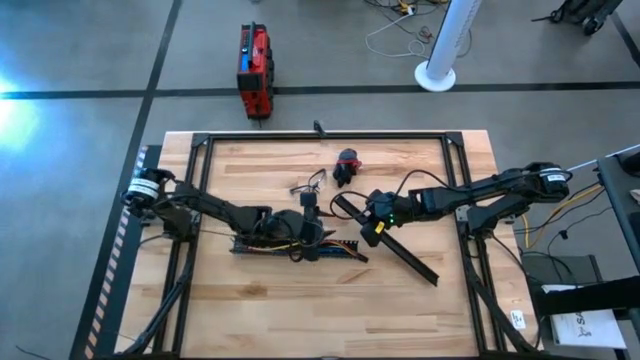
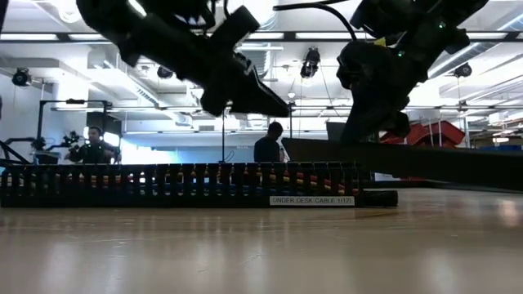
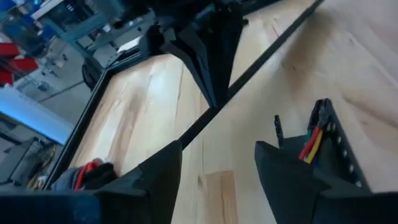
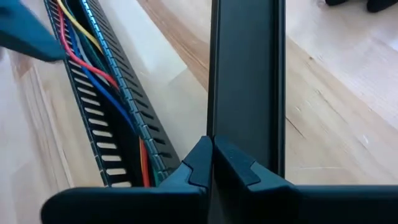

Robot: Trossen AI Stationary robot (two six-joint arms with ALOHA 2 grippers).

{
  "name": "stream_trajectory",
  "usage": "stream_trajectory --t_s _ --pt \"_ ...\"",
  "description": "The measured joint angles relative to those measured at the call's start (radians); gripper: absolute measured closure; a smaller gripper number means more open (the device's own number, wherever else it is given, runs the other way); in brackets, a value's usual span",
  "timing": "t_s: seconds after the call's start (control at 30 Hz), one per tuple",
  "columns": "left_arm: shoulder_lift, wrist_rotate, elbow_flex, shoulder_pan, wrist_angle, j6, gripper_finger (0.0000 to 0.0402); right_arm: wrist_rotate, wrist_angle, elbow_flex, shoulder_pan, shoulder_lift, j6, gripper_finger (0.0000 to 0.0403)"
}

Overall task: Ziptie cables
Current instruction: Close the black cable duct lid

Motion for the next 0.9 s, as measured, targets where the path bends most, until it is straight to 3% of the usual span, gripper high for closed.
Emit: stream_trajectory --t_s 0.13,0.47,0.63,0.9 --pt "0.056 0.043 0.000 0.037 0.072 0.060 0.0217 -0.024 0.002 0.000 0.006 0.000 0.000 0.0403" --pt "0.154 0.041 0.019 0.080 0.200 0.100 0.0246 -0.028 0.010 0.001 0.046 0.000 -0.002 0.0403" --pt "0.191 0.110 0.103 0.080 0.077 0.101 0.0253 -0.052 0.035 0.002 0.052 0.000 -0.010 0.0403" --pt "0.256 0.116 0.251 0.081 -0.153 0.104 0.0250 -0.054 0.035 0.003 0.062 -0.001 -0.013 0.0402"
